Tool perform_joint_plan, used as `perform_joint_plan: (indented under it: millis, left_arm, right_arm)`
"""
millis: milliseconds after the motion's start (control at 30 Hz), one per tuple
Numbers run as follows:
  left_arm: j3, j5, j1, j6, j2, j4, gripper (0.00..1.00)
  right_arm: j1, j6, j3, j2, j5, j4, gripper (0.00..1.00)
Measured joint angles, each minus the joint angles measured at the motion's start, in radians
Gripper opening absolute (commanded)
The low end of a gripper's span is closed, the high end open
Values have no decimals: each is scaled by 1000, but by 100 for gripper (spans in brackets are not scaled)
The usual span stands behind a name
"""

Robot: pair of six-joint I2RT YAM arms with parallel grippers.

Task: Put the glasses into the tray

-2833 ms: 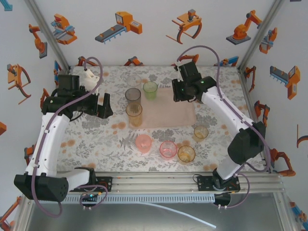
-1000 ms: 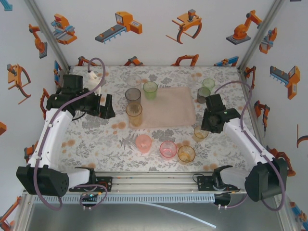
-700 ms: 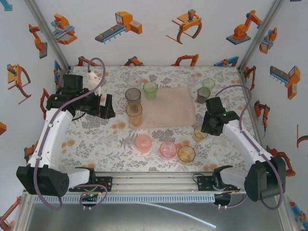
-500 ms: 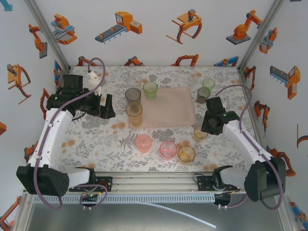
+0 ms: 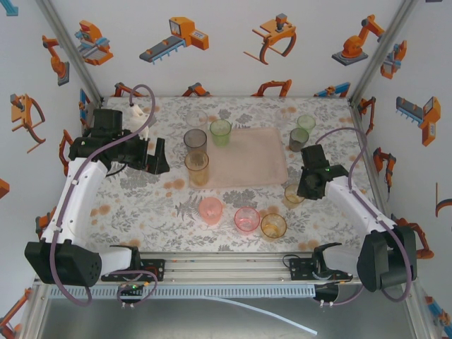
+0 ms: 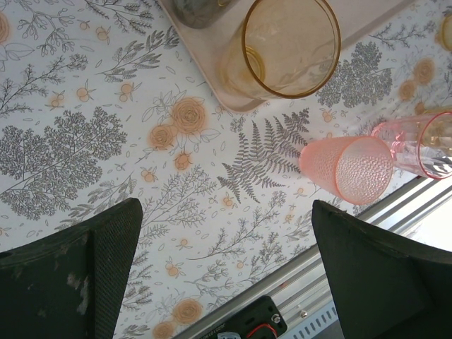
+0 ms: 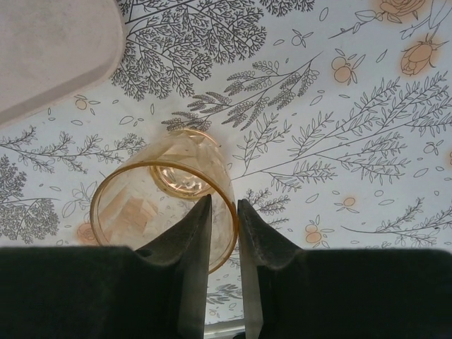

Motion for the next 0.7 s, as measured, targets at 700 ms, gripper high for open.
perform_joint_plan:
  millis: [700]
  left_arm:
    - [2,7,3,0,7,0,97]
  right_arm:
    - [-5,-1,-2,8,-8,18,9]
